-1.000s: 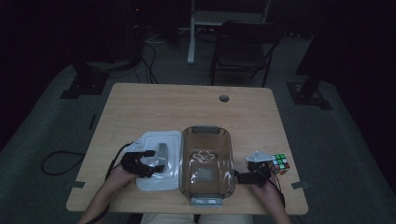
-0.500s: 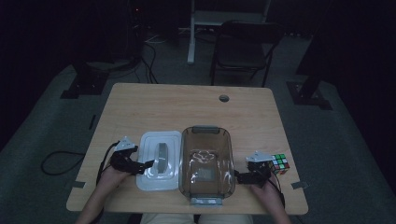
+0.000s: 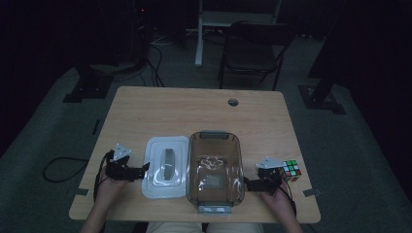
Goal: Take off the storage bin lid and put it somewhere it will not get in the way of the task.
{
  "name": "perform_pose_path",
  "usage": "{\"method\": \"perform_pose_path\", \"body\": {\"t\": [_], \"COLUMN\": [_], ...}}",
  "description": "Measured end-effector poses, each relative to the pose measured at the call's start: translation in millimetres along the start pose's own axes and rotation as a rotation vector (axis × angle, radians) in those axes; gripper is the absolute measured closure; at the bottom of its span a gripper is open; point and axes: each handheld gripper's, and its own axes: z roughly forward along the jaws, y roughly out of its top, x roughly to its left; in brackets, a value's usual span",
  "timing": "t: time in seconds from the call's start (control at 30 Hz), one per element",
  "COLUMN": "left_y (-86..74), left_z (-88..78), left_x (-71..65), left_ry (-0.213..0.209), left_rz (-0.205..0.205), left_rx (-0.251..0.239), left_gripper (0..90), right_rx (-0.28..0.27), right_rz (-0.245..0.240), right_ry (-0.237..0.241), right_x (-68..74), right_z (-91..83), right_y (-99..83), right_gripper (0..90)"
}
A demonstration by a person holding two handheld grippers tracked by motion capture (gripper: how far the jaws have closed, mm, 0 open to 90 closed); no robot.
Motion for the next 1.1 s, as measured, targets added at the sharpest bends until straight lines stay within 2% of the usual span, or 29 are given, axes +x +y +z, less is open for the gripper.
{"method": "perform_pose_path", "body": {"t": [0.17,0.3,0.37,0.43,0.6,0.67,0.73,0.8,0.83,0.87,0.93,1.1], "left_y": [-8.0,-15.0,-17.1,-19.0,-22.4,-23.8,-25.5,-26.8,-26.6,-26.4,-26.5,-26.7], "left_z": [-1.8,0.4,1.4,3.9,10.5,12.3,14.3,15.0,15.3,15.6,16.1,15.9], "left_x": [10.0,17.5,18.6,19.6,18.2,19.0,20.5,23.1,23.9,24.2,26.4,26.8], "left_ry": [0.102,0.151,0.178,0.183,0.238,0.238,0.256,0.252,0.265,0.272,0.24,0.237], "left_rz": [-0.052,-0.096,-0.09,-0.104,-0.108,-0.133,-0.157,-0.198,-0.216,-0.224,-0.235,-0.239], "left_rx": [0.017,0.047,0.06,0.076,0.107,0.118,0.118,0.113,0.115,0.116,0.122,0.117], "left_gripper": [0.7,0.7,0.7,0.7,0.7,0.7,0.7,0.7,0.7,0.7,0.7,0.8], "right_rx": [0.0,0.0,0.0,0.0,0.0,0.001,0.001,0.001,0.001,0.001,0.001,0.001], "right_rz": [0.0,0.0,0.0,0.0,0.0,0.001,0.002,0.002,0.001,0.001,0.001,0.001], "right_ry": [0.0,0.0,-0.001,-0.001,0.0,0.0,0.0,0.0,0.0,0.0,0.0,0.0], "right_x": [0.0,0.0,0.0,0.0,-0.1,-0.1,-0.2,-0.2,-0.1,-0.2,-0.1,-0.1], "right_z": [0.0,0.0,0.0,0.0,0.0,-0.1,-0.1,-0.1,-0.1,-0.1,-0.1,-0.1], "right_y": [0.0,0.0,0.0,0.0,0.0,0.0,0.0,0.0,0.0,0.0,0.0,0.1], "right_gripper": [13.3,13.4,13.4,13.4,13.3,13.4,13.4,13.4,13.4,13.4,13.4,13.4]}}
